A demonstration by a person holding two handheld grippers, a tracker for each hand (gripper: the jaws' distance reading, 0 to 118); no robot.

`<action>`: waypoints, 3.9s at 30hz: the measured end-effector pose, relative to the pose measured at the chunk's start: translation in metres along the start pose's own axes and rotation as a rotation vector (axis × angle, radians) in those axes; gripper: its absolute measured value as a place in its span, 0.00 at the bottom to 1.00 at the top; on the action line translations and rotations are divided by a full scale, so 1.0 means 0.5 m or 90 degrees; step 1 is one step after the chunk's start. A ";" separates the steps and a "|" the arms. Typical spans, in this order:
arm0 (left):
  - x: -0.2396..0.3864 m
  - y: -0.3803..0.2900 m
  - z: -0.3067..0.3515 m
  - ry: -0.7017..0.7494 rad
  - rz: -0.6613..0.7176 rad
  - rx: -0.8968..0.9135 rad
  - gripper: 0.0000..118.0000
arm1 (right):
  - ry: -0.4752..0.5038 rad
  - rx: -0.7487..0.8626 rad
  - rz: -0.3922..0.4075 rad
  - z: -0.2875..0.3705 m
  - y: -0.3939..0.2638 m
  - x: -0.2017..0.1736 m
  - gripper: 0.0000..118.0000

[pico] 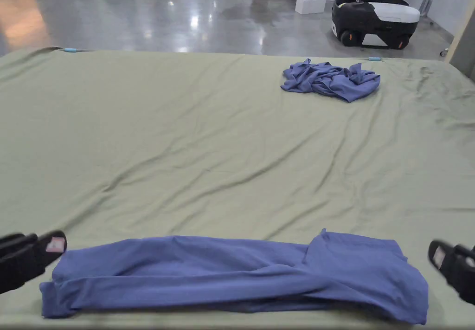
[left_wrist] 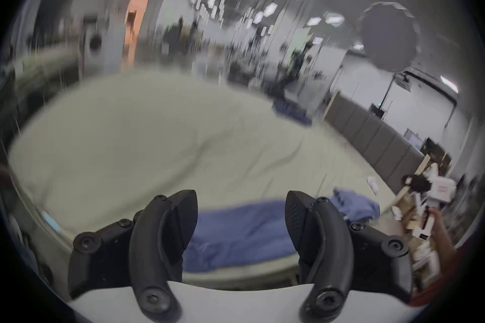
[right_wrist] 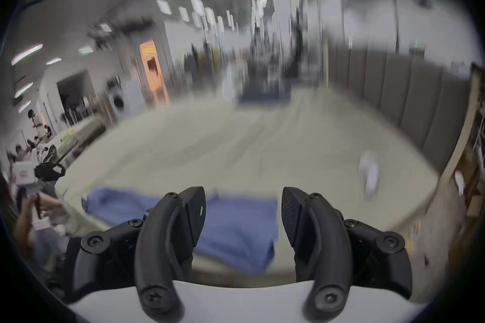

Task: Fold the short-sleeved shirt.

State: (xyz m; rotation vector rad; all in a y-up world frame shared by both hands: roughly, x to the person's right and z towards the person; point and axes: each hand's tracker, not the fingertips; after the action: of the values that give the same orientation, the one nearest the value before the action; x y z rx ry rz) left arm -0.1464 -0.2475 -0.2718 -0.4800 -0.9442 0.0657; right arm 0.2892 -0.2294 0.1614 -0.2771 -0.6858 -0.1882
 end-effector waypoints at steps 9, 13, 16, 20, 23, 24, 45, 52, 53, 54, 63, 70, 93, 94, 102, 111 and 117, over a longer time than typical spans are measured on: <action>0.156 0.013 0.080 -0.001 -0.068 0.145 0.00 | 0.053 0.109 -0.006 0.066 -0.012 -0.147 0.01; 0.089 0.023 0.036 -0.025 -0.014 0.056 0.00 | 0.100 0.070 -0.013 0.054 -0.010 -0.145 0.01; -0.030 0.028 -0.039 -0.066 0.148 -0.024 0.49 | 0.108 0.043 -0.014 0.044 -0.014 -0.143 0.01; -0.227 -0.043 -0.206 -0.054 0.391 -0.282 0.77 | 0.156 -0.027 -0.061 0.019 -0.029 -0.131 0.01; -0.283 -0.111 -0.262 0.023 0.365 -0.435 0.76 | 0.157 -0.036 -0.059 0.018 -0.033 -0.133 0.01; -0.272 -0.127 -0.258 0.041 0.345 -0.435 0.76 | 0.157 -0.038 -0.058 0.018 -0.034 -0.134 0.01; -0.152 -0.068 -0.265 -0.086 0.299 -0.363 0.11 | 0.181 -0.082 -0.071 -0.006 -0.052 -0.125 0.01; 0.085 0.008 -0.294 -0.205 0.213 -0.384 0.11 | 0.176 -0.079 -0.071 -0.001 -0.050 -0.119 0.01; 0.112 0.002 -0.311 -0.211 0.218 -0.389 0.11 | 0.175 -0.079 -0.073 -0.001 -0.050 -0.120 0.01; 0.149 -0.008 -0.335 -0.233 0.215 -0.394 0.11 | 0.175 -0.080 -0.077 -0.001 -0.051 -0.120 0.01; 0.260 -0.139 -0.516 -0.152 0.138 -0.462 0.21 | 0.162 -0.084 -0.089 0.010 -0.045 -0.087 0.01; 0.212 -0.079 -0.406 -0.195 0.226 -0.331 0.68 | 0.156 -0.071 -0.094 0.023 -0.031 -0.076 0.01; 0.534 -0.305 -0.466 -0.062 -0.121 -0.213 0.00 | 0.151 -0.085 -0.127 0.021 -0.037 -0.062 0.01; 0.532 -0.292 -0.460 -0.081 -0.105 -0.222 0.00 | 0.150 -0.084 -0.126 0.021 -0.036 -0.062 0.01; 0.394 -0.038 -0.261 -0.234 -0.011 -0.034 0.77 | 0.157 -0.069 -0.119 0.001 -0.033 -0.083 0.01; 0.144 0.011 -0.144 -0.097 0.009 -0.016 0.00 | 0.173 -0.061 -0.099 -0.029 -0.038 -0.130 0.01; 0.082 0.019 -0.264 -0.353 0.308 -0.275 0.31 | 0.193 -0.063 -0.097 -0.019 -0.029 -0.143 0.01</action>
State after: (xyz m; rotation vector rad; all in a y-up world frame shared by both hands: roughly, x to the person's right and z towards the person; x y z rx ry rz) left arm -0.0165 -0.2769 -0.3092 -1.1224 -1.3741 0.4573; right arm 0.2369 -0.2403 0.1108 -0.2842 -0.3969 -0.4014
